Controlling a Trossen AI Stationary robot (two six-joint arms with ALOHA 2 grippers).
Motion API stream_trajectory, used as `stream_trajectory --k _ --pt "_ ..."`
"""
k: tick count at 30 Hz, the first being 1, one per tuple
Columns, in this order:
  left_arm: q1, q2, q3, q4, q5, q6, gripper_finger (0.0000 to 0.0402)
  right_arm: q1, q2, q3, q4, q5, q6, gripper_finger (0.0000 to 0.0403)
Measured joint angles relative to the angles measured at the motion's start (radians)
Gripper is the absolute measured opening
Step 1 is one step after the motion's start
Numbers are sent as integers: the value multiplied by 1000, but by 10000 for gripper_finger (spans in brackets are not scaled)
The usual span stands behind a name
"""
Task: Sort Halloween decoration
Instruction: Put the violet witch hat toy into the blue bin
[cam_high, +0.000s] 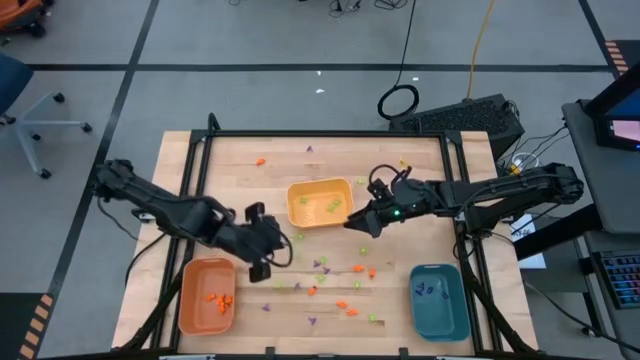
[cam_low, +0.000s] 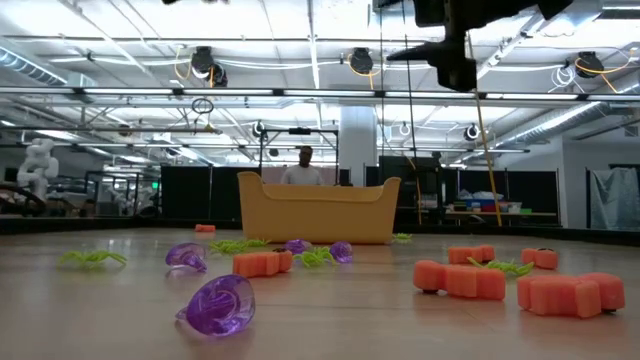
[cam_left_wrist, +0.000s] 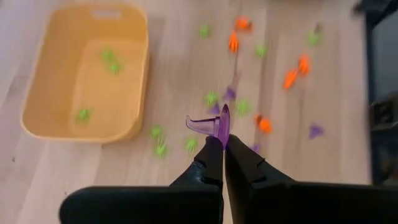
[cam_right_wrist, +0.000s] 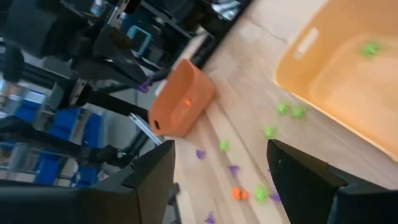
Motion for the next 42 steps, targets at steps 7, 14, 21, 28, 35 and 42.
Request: stream_trajectory --k 7,14,21,28,35,42 --pt "41 -134 1 119 -17 66 0 0 0 0 56 4 15 240" --pt "114 -210 1 275 -23 165 0 0 0 4 136 4 25 240" --pt "166 -217 1 414 2 237 0 0 0 75 138 6 -53 240" --pt "180 -213 1 606 29 293 0 0 0 168 138 58 -224 240" --pt "180 -214 1 669 30 362 0 0 0 201 138 55 -337 240" --pt "179 -213 1 669 30 448 0 0 0 201 89 53 -341 240"
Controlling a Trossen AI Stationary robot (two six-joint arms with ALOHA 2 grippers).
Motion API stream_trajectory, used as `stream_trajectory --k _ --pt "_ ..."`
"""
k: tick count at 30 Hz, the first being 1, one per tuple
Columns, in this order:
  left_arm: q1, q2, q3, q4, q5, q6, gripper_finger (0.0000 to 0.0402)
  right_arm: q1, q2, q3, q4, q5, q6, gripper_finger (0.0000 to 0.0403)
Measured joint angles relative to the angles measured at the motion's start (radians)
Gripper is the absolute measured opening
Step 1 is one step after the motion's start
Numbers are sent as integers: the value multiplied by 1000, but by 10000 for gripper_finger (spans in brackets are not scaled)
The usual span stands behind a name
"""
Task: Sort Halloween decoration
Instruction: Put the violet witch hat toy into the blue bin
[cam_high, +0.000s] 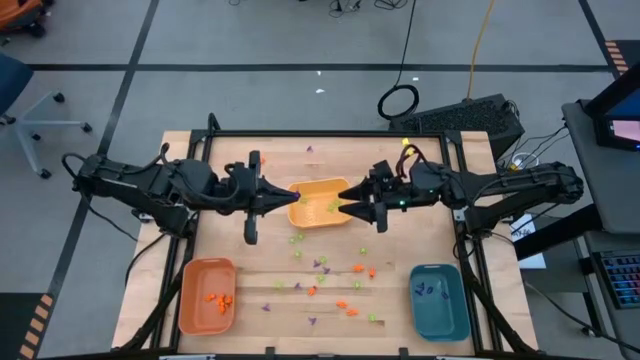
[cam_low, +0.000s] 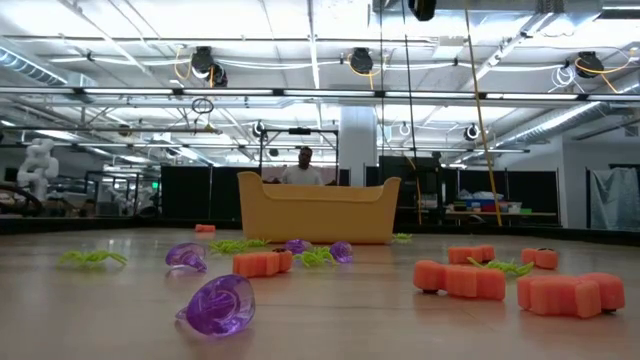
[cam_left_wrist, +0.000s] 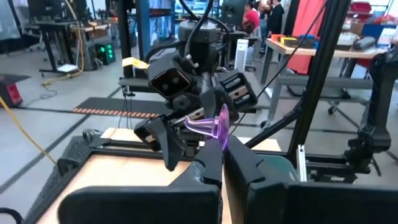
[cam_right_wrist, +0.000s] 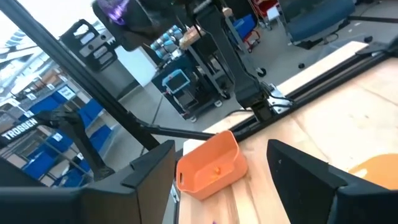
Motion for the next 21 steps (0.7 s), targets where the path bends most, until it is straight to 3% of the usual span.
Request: stream_trajectory --k 7,15,21 --pt "0 0 0 0 14 200 0 0 0 0 -22 -1 -39 240" --pt "0 0 0 0 26 597 0 0 0 0 -23 -1 -53 240" --pt "4 0 0 1 26 731 0 0 0 0 -29 -1 -53 240"
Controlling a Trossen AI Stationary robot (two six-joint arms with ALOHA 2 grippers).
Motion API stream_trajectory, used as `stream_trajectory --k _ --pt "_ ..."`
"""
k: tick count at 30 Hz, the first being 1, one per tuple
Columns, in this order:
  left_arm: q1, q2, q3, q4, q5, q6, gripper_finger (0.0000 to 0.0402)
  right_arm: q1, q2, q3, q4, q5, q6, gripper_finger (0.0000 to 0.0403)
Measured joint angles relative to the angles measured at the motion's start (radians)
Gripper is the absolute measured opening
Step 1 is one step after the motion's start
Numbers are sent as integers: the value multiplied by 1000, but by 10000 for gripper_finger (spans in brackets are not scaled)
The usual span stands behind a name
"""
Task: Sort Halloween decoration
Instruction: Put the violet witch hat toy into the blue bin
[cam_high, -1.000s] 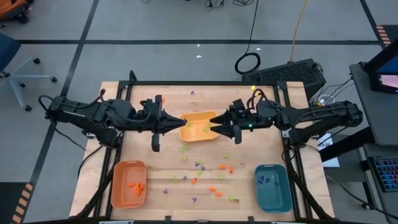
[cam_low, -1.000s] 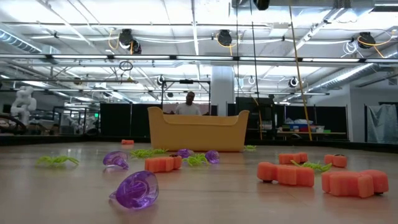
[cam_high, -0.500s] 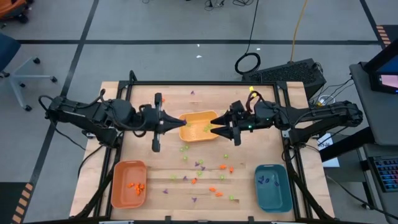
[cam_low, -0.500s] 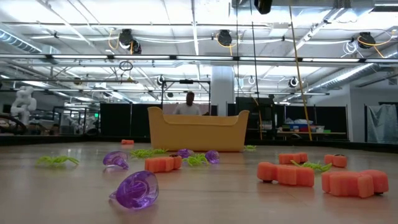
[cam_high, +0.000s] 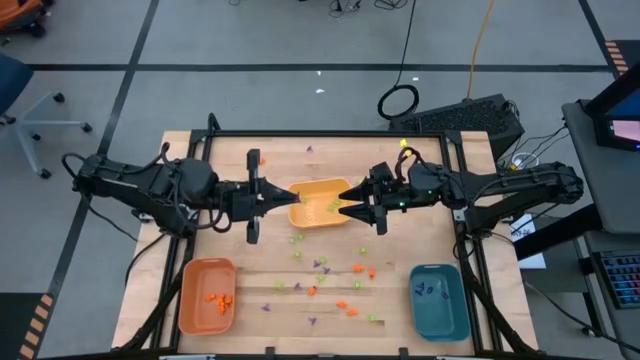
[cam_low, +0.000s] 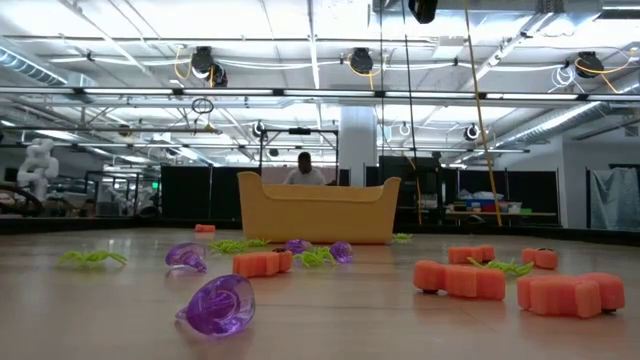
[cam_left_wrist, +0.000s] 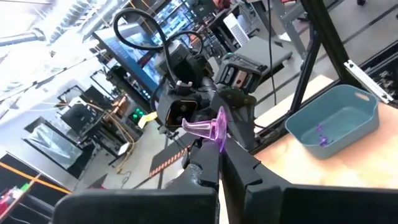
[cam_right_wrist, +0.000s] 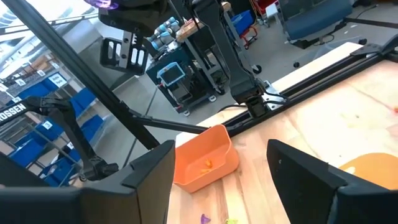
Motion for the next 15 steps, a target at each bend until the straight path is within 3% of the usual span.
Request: stream_trajectory --k 15 --pt "0 0 0 0 0 20 0 0 0 0 0 0 -30 240"
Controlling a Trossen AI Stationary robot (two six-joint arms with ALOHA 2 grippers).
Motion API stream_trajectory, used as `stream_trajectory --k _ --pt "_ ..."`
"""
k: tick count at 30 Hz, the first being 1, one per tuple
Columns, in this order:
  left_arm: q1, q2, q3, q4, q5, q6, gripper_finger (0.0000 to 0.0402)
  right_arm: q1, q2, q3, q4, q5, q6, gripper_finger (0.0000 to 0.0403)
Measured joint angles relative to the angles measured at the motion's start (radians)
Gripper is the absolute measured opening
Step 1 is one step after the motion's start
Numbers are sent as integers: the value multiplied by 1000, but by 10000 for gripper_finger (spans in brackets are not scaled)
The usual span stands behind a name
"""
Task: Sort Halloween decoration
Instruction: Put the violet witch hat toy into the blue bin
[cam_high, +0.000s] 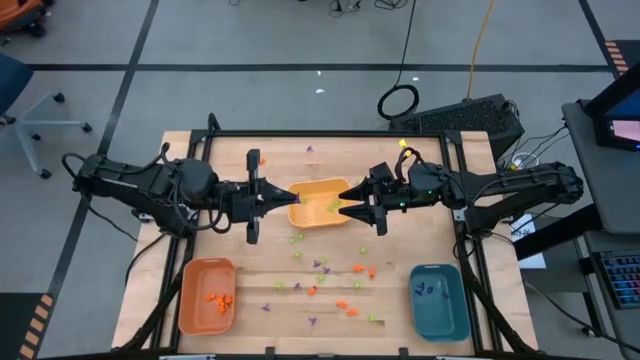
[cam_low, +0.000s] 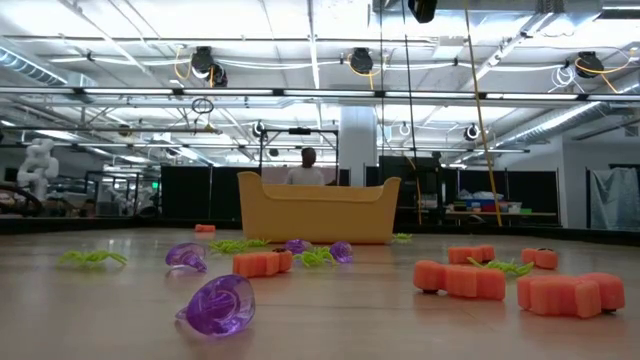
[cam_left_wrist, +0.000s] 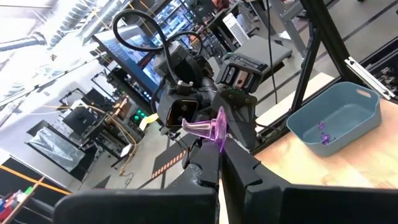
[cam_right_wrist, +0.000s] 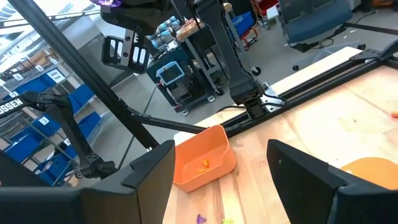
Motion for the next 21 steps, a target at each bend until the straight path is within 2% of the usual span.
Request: stream_trajectory --k 7,12,21 --pt "0 0 0 0 0 -3 0 0 0 0 0 0 3 240" --pt "0 1 0 0 -1 -93 0 0 0 0 0 0 4 240" --pt "0 5 0 -16 0 -452 0 0 0 0 -21 -29 30 240"
